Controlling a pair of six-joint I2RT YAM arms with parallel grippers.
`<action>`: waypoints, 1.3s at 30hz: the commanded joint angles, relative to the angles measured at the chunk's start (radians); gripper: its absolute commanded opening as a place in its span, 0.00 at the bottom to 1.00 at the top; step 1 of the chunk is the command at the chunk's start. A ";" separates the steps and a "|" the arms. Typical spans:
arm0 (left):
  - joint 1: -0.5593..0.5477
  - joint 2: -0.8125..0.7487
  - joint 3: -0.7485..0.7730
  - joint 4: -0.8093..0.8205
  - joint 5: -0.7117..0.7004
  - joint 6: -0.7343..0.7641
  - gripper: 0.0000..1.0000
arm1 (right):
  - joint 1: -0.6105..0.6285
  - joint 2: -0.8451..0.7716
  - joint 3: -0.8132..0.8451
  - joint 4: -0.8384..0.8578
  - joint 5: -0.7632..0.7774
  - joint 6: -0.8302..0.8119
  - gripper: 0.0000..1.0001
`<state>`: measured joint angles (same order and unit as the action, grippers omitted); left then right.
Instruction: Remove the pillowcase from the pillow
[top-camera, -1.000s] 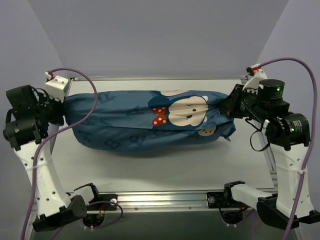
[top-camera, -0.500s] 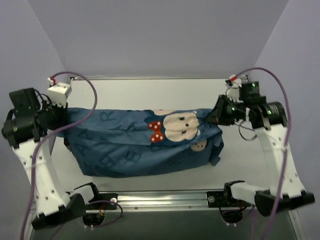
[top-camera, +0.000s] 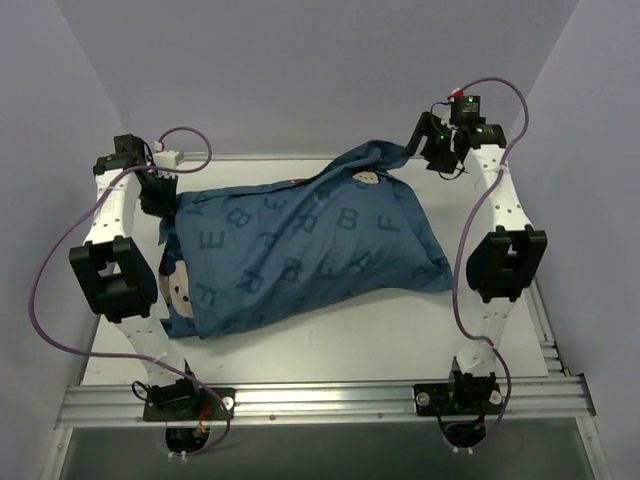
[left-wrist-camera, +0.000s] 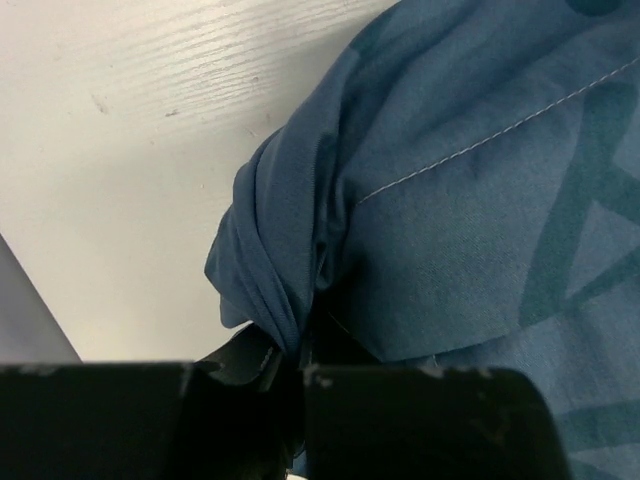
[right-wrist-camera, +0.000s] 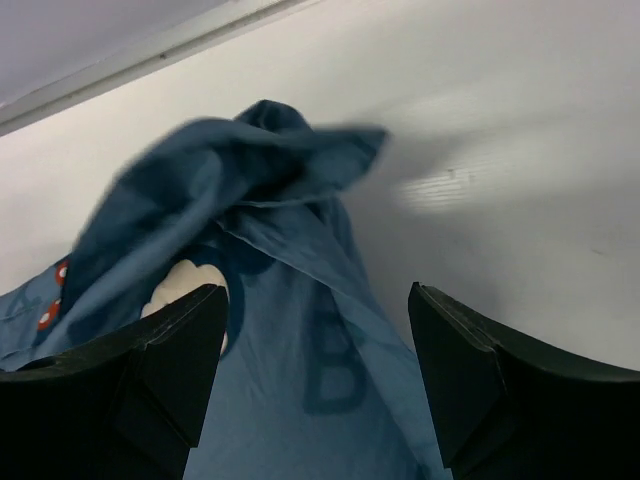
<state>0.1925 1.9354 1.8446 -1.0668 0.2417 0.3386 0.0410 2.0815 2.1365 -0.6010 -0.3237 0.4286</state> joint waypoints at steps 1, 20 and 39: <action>-0.002 -0.033 0.007 0.083 0.010 -0.041 0.07 | 0.003 -0.220 -0.060 -0.005 0.094 -0.073 0.74; 0.001 -0.243 -0.496 0.231 0.080 0.025 0.07 | 0.217 -0.797 -1.345 0.578 0.104 0.280 0.74; -0.560 -0.828 -0.774 0.025 0.254 0.315 0.12 | 0.428 0.159 -0.107 0.577 -0.158 0.217 0.64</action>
<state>-0.2577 1.1454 1.0367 -1.0714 0.4309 0.6811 0.3828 2.1937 1.9518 -0.0189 -0.3592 0.6380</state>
